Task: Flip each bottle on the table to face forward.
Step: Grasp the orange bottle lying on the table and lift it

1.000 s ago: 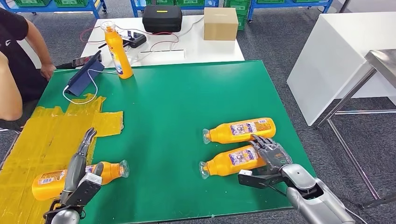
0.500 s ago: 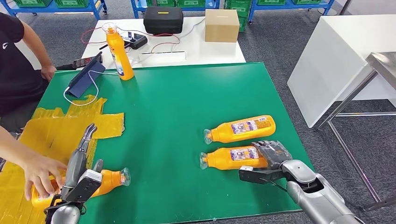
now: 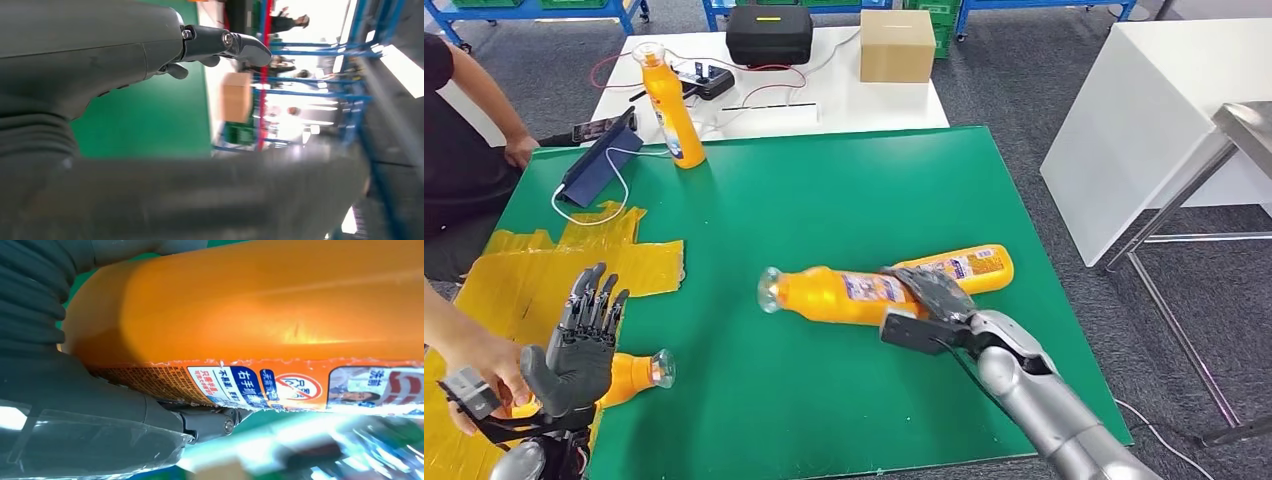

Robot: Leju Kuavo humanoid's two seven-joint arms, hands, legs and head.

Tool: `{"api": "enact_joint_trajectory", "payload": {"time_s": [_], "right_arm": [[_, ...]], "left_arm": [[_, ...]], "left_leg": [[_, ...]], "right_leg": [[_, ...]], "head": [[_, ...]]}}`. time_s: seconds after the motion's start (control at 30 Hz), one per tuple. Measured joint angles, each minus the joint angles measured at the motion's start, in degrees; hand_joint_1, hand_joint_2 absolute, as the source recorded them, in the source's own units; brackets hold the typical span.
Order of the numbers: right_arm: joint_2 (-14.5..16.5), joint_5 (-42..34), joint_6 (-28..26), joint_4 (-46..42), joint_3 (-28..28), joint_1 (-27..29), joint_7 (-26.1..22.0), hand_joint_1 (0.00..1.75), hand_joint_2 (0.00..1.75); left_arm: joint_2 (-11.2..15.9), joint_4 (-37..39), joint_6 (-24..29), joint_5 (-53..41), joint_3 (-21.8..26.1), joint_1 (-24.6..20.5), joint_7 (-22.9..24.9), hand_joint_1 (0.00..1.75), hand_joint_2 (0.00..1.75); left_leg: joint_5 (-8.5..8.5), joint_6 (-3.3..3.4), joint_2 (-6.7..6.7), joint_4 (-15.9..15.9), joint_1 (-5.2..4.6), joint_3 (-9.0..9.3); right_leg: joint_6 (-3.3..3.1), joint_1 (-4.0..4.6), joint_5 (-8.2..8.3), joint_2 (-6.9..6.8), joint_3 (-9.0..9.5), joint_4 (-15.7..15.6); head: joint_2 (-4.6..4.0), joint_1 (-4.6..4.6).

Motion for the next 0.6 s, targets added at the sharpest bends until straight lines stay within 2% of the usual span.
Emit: {"api": "enact_joint_trajectory", "payload": {"time_s": [0.1, 0.27, 0.6], "right_arm": [[5.02, -2.74, 0.26, -1.35, -0.24, -4.32, 0.59, 1.75, 1.75], [11.46, -4.1, 0.42, -1.62, 0.37, -8.98, 2.01, 1.75, 1.75], [22.85, -7.38, -0.07, 4.83, 4.89, -13.14, 2.38, 1.75, 1.75]], "left_arm": [[-1.11, -0.01, -2.04, 2.35, 0.37, -0.05, 0.28, 0.0, 1.75], [-2.59, -0.01, -2.16, 3.32, -0.92, -0.89, 0.8, 0.0, 1.75], [-4.79, -0.01, 2.58, -1.31, -7.93, -4.25, -0.27, 0.0, 1.75]], "left_leg": [[0.33, -0.14, -0.83, 0.01, -0.01, -0.61], [0.38, -0.18, -0.94, 0.0, -0.01, -0.9], [0.38, -0.17, -0.97, 0.0, -0.04, -1.08]], "right_leg": [[0.0, 0.02, 0.0, -0.75, -0.43, 0.13], [0.0, -0.02, 0.0, -0.89, -0.64, 0.17], [0.0, -0.12, 0.0, -0.95, -0.81, 0.17]], "head": [[0.0, 0.04], [-0.01, 0.04], [0.0, 0.05]]}}
